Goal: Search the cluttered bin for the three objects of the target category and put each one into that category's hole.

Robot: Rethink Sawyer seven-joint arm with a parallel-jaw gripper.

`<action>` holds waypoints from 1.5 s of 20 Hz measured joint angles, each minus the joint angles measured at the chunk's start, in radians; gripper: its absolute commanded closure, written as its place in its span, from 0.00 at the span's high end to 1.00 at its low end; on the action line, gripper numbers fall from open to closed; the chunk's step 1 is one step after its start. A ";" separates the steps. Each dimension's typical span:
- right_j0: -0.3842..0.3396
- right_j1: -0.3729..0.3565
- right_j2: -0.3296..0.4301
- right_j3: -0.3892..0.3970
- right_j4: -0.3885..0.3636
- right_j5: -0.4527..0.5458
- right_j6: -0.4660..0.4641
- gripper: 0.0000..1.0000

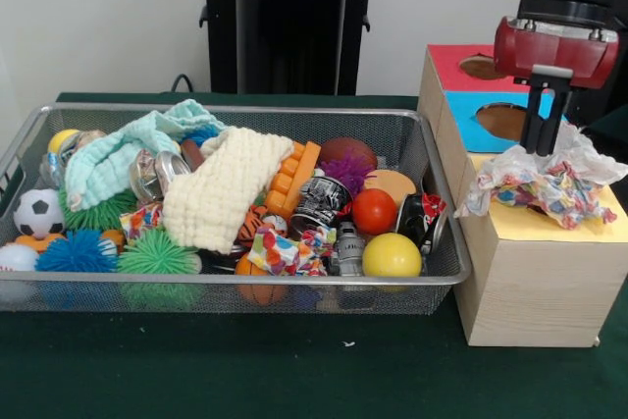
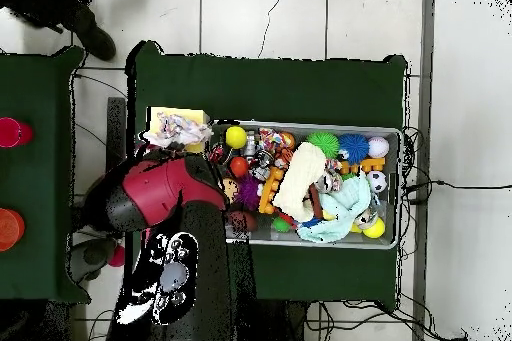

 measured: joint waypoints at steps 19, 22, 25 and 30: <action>-0.037 0.000 0.009 0.006 0.034 -0.032 0.000 0.00; -0.039 -0.001 0.012 0.009 0.058 -0.034 0.000 0.00; -0.048 -0.003 0.022 0.012 0.083 -0.035 0.000 0.00; -0.065 -0.004 0.046 0.017 0.124 -0.040 0.000 0.00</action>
